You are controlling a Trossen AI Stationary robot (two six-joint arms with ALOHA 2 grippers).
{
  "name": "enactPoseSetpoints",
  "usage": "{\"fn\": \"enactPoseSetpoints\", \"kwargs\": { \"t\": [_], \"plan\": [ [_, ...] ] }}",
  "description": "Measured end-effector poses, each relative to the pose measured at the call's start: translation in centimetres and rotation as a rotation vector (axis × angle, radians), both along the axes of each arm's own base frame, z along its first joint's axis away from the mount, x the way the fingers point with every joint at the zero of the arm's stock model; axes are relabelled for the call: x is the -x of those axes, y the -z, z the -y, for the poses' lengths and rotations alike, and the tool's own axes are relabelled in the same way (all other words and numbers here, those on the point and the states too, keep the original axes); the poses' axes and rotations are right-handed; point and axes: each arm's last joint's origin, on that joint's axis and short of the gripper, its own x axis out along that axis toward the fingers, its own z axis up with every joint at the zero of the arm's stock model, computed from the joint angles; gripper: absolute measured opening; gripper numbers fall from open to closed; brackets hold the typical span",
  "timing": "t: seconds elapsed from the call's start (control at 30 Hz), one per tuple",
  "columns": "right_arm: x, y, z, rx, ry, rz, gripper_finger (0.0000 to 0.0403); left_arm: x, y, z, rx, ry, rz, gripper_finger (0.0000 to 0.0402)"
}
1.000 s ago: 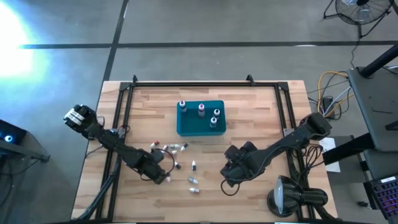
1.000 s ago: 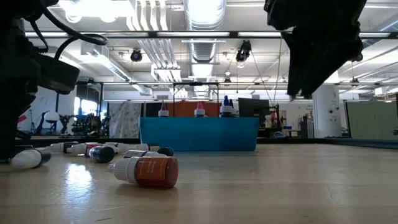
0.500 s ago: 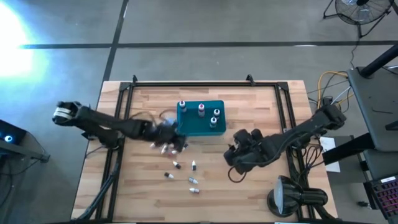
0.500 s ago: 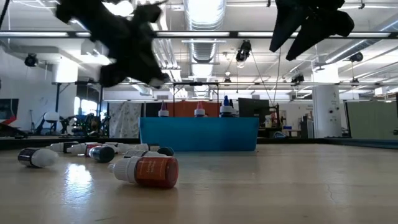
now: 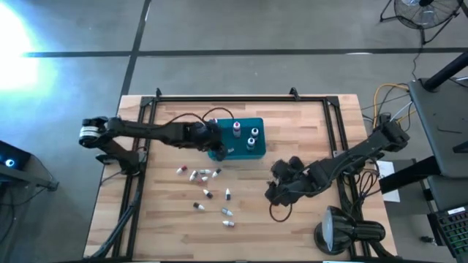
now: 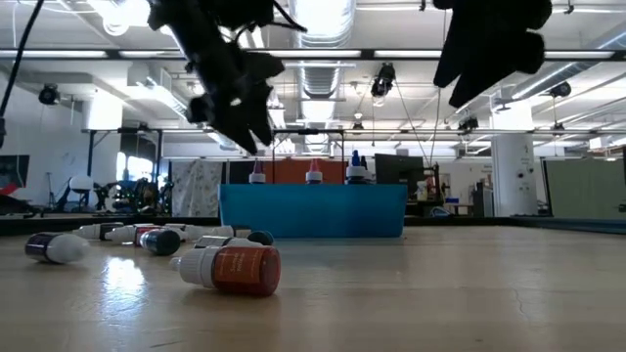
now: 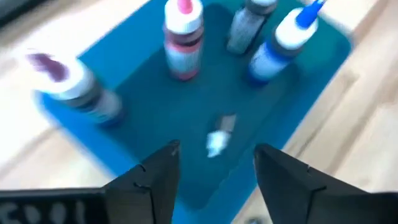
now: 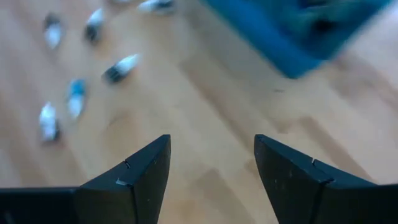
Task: Pick & Place food coloring
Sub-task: Put the small orange food coloring bottle into the bin
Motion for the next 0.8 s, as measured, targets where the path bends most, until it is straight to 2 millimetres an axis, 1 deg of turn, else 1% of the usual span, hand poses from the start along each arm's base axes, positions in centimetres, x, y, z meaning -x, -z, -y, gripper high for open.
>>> {"fn": "enactPoseSetpoints", "kwargs": {
  "t": [0.07,0.13,0.23,0.27,0.3,0.4,0.53,0.6,0.67,0.8],
  "plan": [
    [-0.6,1.1,-0.4,-0.005,-0.126,0.002,0.0224,0.5,-0.7,1.2,-0.059,0.047,-0.055,0.0185],
    [-1.6,2.1,-1.1,-0.022,-0.275,0.039,0.0224,1.4,-1.8,2.9,-0.095,0.143,-0.063,0.0187],
    [-3.4,3.5,-2.4,-0.055,-0.468,0.107,0.0224,3.0,-2.8,5.7,-0.091,0.234,-0.044,0.0187],
    [-4.1,4.0,-2.8,-0.062,-0.500,0.114,0.0224,3.7,-2.6,6.6,-0.081,0.253,-0.057,0.0187],
    [-4.8,4.3,-3.2,-0.066,-0.513,0.110,0.0224,4.5,-2.5,7.3,-0.069,0.259,-0.067,0.0188],
    [-6.9,5.4,-4.3,-0.057,-0.518,0.059,0.0224,6.3,-2.3,9.6,-0.048,0.239,-0.007,0.0188],
    [-9.8,6.1,-5.7,-0.064,-0.533,0.025,0.0224,8.9,-1.2,11.8,-0.025,0.198,0.047,0.0188],
    [-11.2,6.5,-6.5,-0.079,-0.539,0.025,0.0224,10.1,-0.4,12.5,-0.015,0.183,0.053,0.0188],
    [-12.3,6.8,-7.2,-0.085,-0.541,0.020,0.0224,10.8,0.1,13.1,0.004,0.167,0.084,0.0188],
    [-14.4,7.5,-8.2,-0.088,-0.548,0.030,0.0224,12.2,1.7,13.8,0.029,0.159,0.074,0.0188]
  ]
}}
